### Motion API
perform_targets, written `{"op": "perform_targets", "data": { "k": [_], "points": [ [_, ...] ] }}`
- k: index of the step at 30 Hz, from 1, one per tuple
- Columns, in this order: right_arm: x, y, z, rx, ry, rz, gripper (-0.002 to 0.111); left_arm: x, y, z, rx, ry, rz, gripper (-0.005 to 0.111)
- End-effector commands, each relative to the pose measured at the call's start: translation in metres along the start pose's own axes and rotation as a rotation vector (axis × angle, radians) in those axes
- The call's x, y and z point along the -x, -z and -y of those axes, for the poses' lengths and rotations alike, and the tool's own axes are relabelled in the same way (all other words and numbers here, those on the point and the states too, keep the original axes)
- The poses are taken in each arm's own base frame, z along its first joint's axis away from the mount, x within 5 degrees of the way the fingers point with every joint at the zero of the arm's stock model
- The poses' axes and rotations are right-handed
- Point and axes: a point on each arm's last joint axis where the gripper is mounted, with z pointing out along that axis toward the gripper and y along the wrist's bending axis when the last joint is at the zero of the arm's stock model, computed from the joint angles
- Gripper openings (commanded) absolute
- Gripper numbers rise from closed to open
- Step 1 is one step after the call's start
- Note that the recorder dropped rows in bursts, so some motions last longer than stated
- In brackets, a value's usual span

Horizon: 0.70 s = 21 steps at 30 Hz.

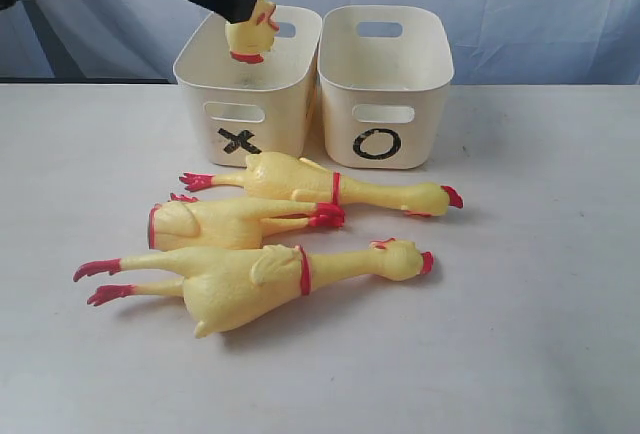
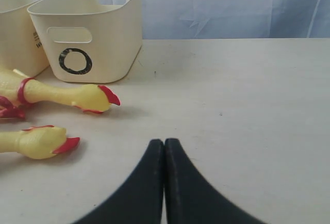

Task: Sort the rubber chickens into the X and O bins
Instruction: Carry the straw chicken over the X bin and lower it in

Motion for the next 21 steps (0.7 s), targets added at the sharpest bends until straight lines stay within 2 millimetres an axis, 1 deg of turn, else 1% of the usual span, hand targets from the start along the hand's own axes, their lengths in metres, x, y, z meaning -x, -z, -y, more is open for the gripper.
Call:
{"op": "perform_targets", "data": {
  "k": [1,9,16,21],
  "points": [
    [0.0,0.0,0.0,0.001,0.004,0.008,-0.001,-0.004,-0.019,-0.004,0.006,-0.016,-0.01,0.0],
    [0.0,0.0,0.0,0.005,0.005,0.008,-0.001,-0.02,-0.048,-0.017,0.087,-0.056,-0.093,0.0],
    [0.0,0.0,0.0,0.007,0.006,0.007,-0.001,-0.036,-0.07,-0.024,0.125,-0.095,-0.149,0.0],
    [0.0,0.0,0.0,0.007,0.006,0.007,-0.001,-0.055,-0.083,-0.03,0.187,-0.119,-0.228,0.0]
  ]
}}
